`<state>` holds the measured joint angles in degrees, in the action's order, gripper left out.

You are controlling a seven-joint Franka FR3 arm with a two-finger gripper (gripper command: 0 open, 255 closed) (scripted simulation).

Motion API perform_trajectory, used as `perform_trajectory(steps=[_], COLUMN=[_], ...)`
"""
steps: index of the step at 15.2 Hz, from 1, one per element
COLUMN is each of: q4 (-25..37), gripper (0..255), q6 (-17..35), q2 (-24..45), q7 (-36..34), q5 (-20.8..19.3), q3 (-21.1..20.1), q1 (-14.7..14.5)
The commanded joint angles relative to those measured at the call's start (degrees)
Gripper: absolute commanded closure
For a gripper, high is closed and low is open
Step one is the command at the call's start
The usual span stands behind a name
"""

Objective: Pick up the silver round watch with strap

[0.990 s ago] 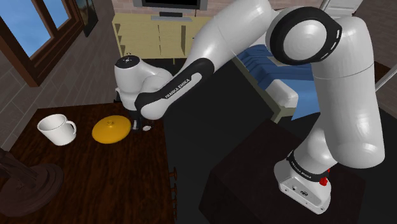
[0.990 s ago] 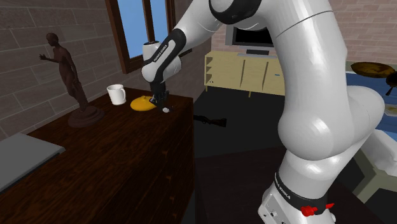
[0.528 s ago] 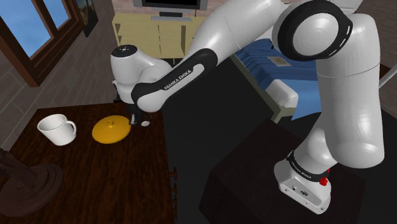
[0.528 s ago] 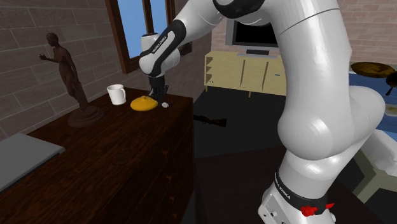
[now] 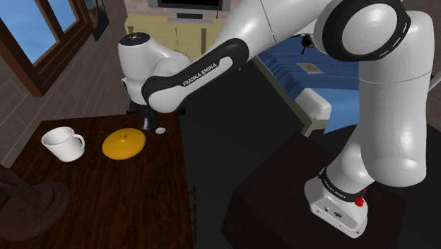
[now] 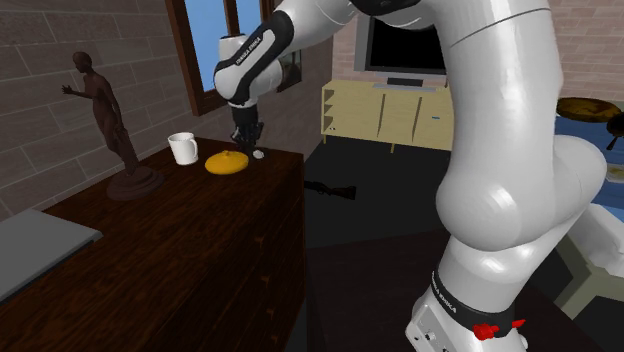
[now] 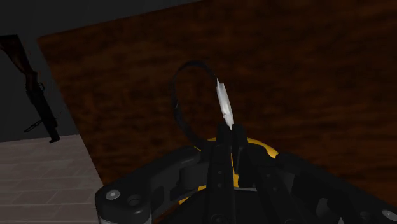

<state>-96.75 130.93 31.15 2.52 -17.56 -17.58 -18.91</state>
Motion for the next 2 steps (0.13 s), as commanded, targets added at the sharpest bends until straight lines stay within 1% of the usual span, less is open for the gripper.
perform_trajectory(steps=[1,2], q4=[0.34,0.35], gripper=[255,255], q6=[-0.69,-0.69], q2=[-0.34,-0.33], q7=[0.25,0.25], q5=[0.22,0.22], q3=[-0.12,-0.12], q1=[0.10,0.10])
